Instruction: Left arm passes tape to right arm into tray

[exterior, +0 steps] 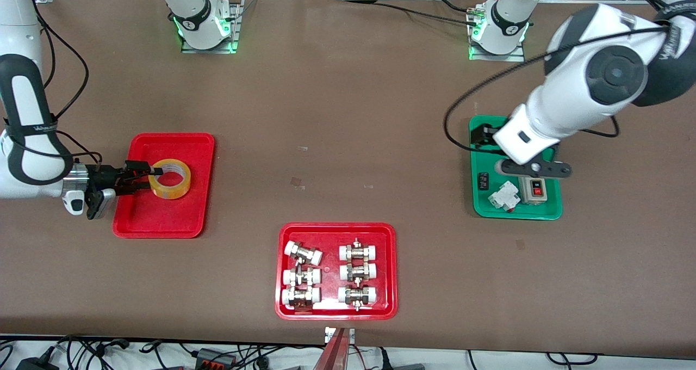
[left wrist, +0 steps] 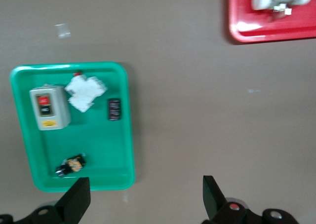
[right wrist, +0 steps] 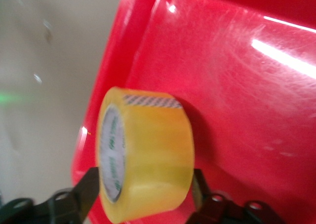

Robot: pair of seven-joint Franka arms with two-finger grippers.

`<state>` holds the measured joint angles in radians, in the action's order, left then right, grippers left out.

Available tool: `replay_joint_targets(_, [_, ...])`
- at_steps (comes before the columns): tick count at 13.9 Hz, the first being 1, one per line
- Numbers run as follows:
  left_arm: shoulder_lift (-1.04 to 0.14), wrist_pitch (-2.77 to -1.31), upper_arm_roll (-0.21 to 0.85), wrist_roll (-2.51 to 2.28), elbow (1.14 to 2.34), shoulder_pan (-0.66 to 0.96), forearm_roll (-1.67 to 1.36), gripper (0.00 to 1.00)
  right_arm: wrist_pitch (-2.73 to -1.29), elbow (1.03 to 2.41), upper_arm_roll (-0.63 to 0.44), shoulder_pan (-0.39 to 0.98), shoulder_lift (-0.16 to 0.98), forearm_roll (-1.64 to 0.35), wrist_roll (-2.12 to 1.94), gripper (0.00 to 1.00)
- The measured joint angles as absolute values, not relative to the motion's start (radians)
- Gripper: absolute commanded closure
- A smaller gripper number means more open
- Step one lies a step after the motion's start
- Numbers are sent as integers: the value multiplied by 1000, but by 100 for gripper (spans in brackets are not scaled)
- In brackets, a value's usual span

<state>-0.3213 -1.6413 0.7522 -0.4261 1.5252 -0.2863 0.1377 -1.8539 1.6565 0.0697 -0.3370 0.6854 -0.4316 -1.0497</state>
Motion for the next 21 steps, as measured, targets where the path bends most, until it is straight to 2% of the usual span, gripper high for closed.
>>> replay_joint_targets(3, [-344, -1625, 753, -499, 1499, -207, 212, 0, -1902, 1654, 71, -293, 660, -328, -1054, 0])
replay_joint_targets(5, [-378, -1551, 752, -359, 1447, -193, 329, 0, -1925, 1650, 72, -259, 617, -242, -1030, 0])
replay_joint_targets(8, [-462, -1426, 746, -200, 1280, -192, 399, 0, -1904, 1644, 73, -203, 490, -115, -864, 0])
replay_joint_targets(11, [-530, -1384, 746, -172, 1177, -164, 446, 0, -1790, 1646, 75, -159, 320, -60, -682, 0])
replay_joint_targets(14, [-541, -1373, 745, -175, 1160, -156, 457, 0, -1674, 1651, 76, -122, 170, -41, -461, 0])
replay_joint_targets(16, [-540, -1368, 755, -173, 1160, -211, 456, 0, -1611, 1655, 79, -95, 90, -26, -328, 0])
replay_joint_targets(19, [-516, -1404, 804, -167, 1225, -342, 440, 0, -1569, 1684, 83, -71, -18, -23, -173, 0])
replay_joint_targets(21, [-484, -1415, 797, -167, 1270, -366, 433, 0, -1560, 1726, 86, -47, -97, -20, -105, 0])
